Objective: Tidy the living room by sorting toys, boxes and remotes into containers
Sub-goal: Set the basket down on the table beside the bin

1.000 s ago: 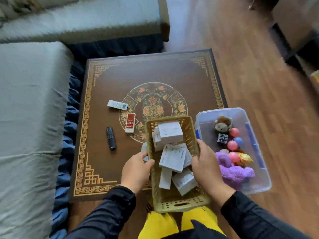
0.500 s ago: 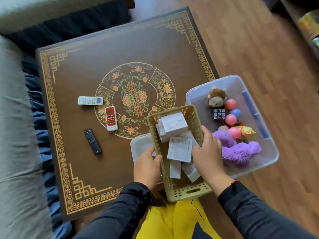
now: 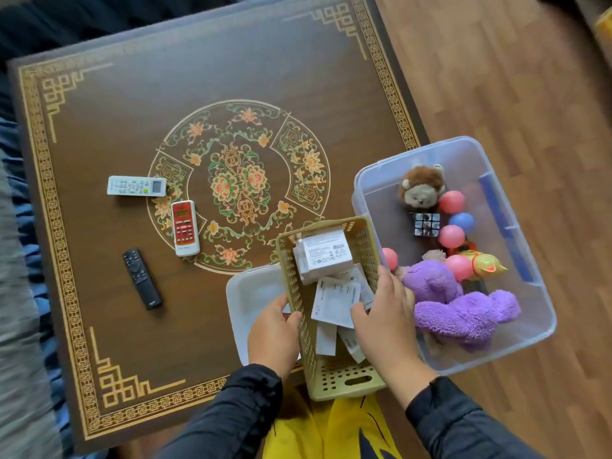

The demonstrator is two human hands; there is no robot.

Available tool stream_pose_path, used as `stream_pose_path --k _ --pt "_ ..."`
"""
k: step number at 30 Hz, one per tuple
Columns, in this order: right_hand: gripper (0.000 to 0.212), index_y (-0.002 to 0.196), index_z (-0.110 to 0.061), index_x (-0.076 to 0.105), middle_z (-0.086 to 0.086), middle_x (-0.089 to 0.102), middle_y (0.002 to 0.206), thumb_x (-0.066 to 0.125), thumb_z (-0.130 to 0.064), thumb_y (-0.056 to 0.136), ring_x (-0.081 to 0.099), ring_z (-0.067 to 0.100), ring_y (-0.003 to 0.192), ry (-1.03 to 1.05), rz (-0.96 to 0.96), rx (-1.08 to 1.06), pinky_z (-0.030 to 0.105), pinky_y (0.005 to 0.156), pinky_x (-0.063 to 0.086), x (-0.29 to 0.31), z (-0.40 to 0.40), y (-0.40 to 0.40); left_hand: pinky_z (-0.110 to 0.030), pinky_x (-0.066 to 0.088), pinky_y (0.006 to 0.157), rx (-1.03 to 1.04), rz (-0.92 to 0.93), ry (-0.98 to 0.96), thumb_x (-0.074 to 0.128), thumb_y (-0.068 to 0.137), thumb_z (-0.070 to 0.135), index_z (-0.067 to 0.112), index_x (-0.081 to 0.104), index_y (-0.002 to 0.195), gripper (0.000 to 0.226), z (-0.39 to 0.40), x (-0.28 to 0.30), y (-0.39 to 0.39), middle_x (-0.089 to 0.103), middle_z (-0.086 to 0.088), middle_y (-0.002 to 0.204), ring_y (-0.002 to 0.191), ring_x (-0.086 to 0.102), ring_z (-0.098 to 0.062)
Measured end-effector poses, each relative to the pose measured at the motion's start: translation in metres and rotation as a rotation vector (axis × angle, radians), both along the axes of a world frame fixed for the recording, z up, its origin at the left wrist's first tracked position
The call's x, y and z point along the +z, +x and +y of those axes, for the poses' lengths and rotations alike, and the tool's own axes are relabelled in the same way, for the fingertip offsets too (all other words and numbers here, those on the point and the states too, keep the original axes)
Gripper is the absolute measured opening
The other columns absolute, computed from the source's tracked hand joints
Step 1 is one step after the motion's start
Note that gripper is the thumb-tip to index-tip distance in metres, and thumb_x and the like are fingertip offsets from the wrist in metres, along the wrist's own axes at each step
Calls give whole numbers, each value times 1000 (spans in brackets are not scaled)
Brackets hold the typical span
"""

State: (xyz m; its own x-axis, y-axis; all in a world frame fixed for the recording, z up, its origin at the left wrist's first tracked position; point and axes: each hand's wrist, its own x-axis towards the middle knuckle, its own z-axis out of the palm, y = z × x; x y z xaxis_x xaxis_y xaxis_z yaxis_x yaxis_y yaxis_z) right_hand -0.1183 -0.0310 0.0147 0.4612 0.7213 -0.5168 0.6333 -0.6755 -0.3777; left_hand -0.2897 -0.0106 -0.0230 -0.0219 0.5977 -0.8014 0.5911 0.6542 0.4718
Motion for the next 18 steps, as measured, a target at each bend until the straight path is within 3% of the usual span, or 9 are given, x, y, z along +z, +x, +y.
stream_pose_path --k 7,11,15,18 --pt "72 150 -14 26 4 30 156 56 -20 85 25 27 137 -51 -6 14 44 115 27 -22 7 2 -48 62 72 33 13 -6 53 97 27 54 60 94 29 2 -22 8 76 8 82 72 74 -20" --pt "66 146 -13 30 5 30 155 55 -17 85 27 29 136 -49 -31 34 42 114 27 -31 7 0 -48 62 71 11 50 -1 52 97 27 50 61 102 25 4 -30 10 75 8 82 72 73 -20" --pt "67 150 -13 25 3 28 156 54 -17 90 21 22 142 -43 4 79 35 118 19 -35 4 -5 -48 62 71 -12 72 -1 53 98 24 50 55 102 27 7 -36 11 74 7 84 74 73 -22" --pt "66 151 -15 24 2 28 157 53 -17 92 21 20 142 -44 36 72 34 117 21 -39 0 -8 -47 62 72 -25 74 -6 53 98 22 50 53 104 29 9 -41 10 73 6 84 75 73 -23"
